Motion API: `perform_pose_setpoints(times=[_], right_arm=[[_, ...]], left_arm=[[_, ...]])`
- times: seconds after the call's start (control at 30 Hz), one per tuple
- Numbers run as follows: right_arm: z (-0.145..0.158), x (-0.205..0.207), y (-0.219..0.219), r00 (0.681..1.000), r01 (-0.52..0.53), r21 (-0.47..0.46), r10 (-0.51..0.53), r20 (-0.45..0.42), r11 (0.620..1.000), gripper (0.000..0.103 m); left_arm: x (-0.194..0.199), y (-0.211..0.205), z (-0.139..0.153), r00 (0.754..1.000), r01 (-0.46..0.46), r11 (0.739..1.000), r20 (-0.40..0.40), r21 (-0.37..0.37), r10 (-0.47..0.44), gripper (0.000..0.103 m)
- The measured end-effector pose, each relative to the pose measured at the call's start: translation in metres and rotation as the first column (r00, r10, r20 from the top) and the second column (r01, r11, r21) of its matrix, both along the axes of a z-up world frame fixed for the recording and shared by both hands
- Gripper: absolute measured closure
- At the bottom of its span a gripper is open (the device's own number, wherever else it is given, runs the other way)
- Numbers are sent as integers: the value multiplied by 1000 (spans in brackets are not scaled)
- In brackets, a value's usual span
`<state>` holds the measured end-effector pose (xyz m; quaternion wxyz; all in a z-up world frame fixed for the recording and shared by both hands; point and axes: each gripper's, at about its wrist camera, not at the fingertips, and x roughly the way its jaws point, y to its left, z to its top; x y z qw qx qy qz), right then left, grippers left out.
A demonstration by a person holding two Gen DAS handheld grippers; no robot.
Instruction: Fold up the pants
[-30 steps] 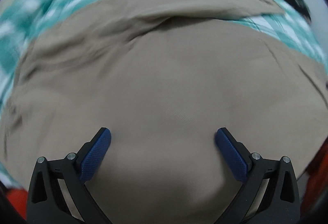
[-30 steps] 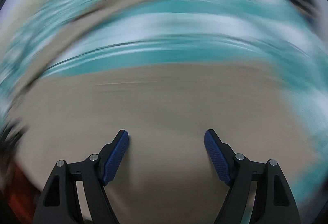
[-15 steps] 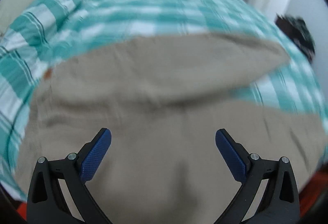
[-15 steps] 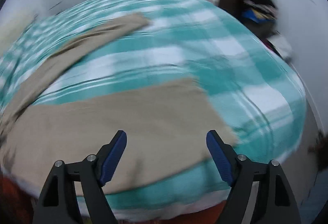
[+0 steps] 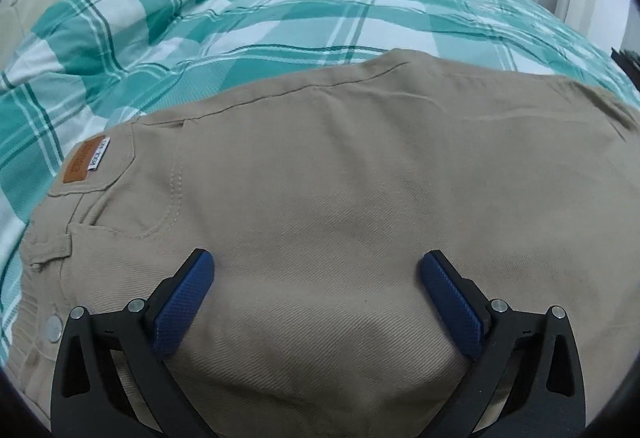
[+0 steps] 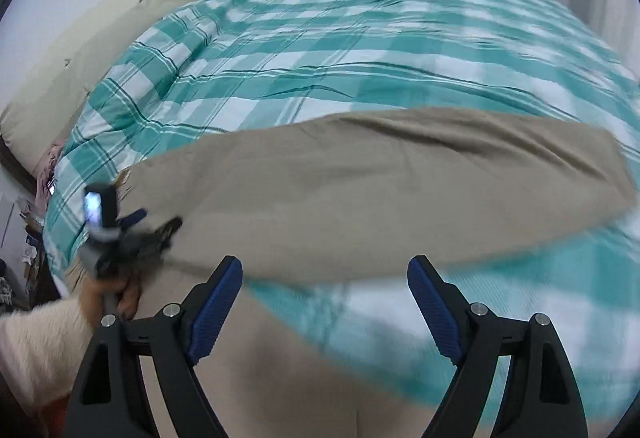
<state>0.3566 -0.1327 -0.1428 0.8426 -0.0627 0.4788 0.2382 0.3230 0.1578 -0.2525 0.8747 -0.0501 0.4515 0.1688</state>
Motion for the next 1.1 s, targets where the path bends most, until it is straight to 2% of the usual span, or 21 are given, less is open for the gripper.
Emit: perform_pose_setpoints(times=[0.1, 0.17, 0.27, 0.33, 0.4, 0.43, 0.47, 0.5, 0.57, 0.63, 0.67, 0.77, 0.8, 0.87, 0.9, 0.93, 0.97, 1.0, 1.03, 1.1], right_arm=[[-38, 55, -1, 999, 28, -15, -28, -41, 1000, 19], [-61, 89, -28, 995, 89, -33, -91, -51, 995, 19], [-67, 116, -86, 982, 190, -83, -188, 29, 978, 20], [-61, 126, -138, 955, 288, -136, -274, 113, 948, 20], [-49, 127, -207, 880, 470, -195, -441, 176, 861, 20], [-43, 123, -229, 853, 518, -183, -488, 187, 835, 20], [-35, 115, -255, 822, 565, -141, -539, 184, 813, 20], [-30, 107, -271, 812, 577, -72, -561, 160, 814, 20], [-25, 90, -296, 829, 546, 153, -557, 42, 824, 20], [-34, 84, -306, 857, 507, 321, -509, -85, 800, 20], [-42, 85, -307, 861, 505, 355, -490, -138, 787, 20], [-54, 99, -310, 844, 533, 345, -517, -146, 773, 20], [-55, 105, -315, 827, 555, 375, -543, -148, 743, 20], [-54, 124, -327, 774, 607, 467, -611, -166, 643, 20], [-54, 129, -330, 759, 620, 491, -627, -176, 612, 21], [-54, 137, -332, 740, 634, 520, -644, -195, 572, 35], [-54, 145, -333, 732, 640, 535, -649, -205, 552, 49], [-55, 153, -331, 728, 646, 533, -651, -217, 546, 83], [-54, 160, -327, 728, 652, 514, -651, -217, 557, 95], [-42, 163, -313, 753, 619, 509, -636, -168, 598, 96]], left_arm=[[0, 1, -1, 1000, 0, 1000, 8, 0, 0, 1], [0, 1, 1, 1000, 0, 1000, 16, -1, 0, 1], [3, 0, -1, 1000, -1, 1000, 23, 2, 1, 1], [4, 0, -1, 1000, -2, 1000, 27, 2, 2, 1], [5, 1, -2, 999, -3, 1000, 32, 2, 3, 1], [5, 1, -2, 999, -3, 1000, 34, 2, 3, 1], [5, 1, -2, 999, -3, 1000, 36, 2, 3, 1], [5, 1, -2, 999, -3, 1000, 36, 3, 3, 1], [6, 1, -2, 999, -4, 1000, 37, 4, 4, 1], [7, 1, -2, 999, -4, 1000, 36, 4, 4, 1], [6, 1, -2, 999, -4, 1000, 37, 4, 3, 1], [6, 2, -2, 999, -4, 1000, 37, 3, 3, 1], [6, 2, -2, 999, -4, 1000, 37, 3, 3, 1], [6, 2, -2, 999, -3, 1000, 38, 3, 3, 1], [6, 2, -2, 999, -4, 1000, 39, 3, 3, 1], [6, 2, -2, 999, -3, 1000, 40, 3, 3, 0], [6, 2, -2, 999, -4, 1000, 42, 2, 3, 1], [6, 2, -2, 999, -4, 1000, 43, 2, 4, 0], [6, 2, -3, 999, -4, 1000, 45, 1, 4, 0], [6, 3, -3, 999, -4, 1000, 48, 1, 4, 0]])
